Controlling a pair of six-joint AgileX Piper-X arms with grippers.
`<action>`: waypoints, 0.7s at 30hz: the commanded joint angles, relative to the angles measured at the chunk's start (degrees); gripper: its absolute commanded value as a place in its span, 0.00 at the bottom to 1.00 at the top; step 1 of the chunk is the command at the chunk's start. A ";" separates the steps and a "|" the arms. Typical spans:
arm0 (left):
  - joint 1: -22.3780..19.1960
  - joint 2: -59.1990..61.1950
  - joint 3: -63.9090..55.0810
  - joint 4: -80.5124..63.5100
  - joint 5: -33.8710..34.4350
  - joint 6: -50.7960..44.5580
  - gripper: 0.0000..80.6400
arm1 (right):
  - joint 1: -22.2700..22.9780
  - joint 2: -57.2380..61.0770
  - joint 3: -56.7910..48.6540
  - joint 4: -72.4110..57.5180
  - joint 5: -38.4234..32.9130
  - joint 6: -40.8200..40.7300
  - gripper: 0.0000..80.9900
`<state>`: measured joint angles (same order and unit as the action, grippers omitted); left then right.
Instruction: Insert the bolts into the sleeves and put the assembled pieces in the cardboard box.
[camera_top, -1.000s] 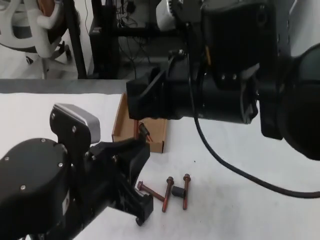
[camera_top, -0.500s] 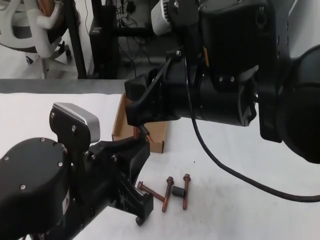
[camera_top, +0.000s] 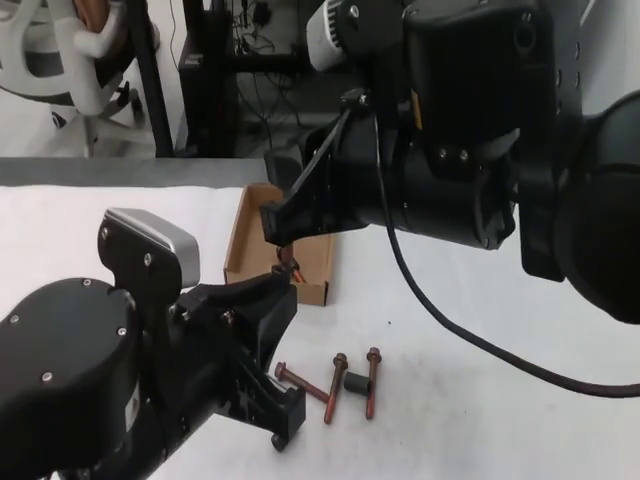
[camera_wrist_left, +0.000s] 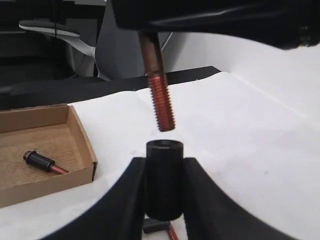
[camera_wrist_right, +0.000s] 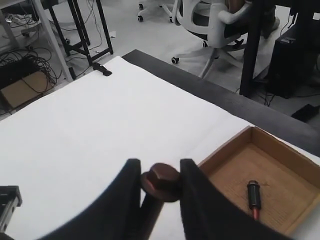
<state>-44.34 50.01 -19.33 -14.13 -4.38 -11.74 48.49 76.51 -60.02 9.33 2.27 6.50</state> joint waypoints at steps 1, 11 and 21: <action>-0.27 -0.01 -0.16 -2.09 -0.82 0.64 0.02 | 0.00 -0.28 -0.13 0.60 -0.64 -0.10 0.01; -0.27 -0.01 -0.16 -5.73 -2.01 0.64 0.02 | 0.19 -0.28 -0.13 -0.24 -3.01 2.52 0.01; -0.27 -0.01 -0.16 -6.36 -2.01 0.64 0.02 | 2.04 1.44 -0.13 -0.88 -3.49 2.52 0.01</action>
<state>-44.47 50.01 -18.86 -18.01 -6.22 -11.57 49.65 77.45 -60.02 8.20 0.39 8.59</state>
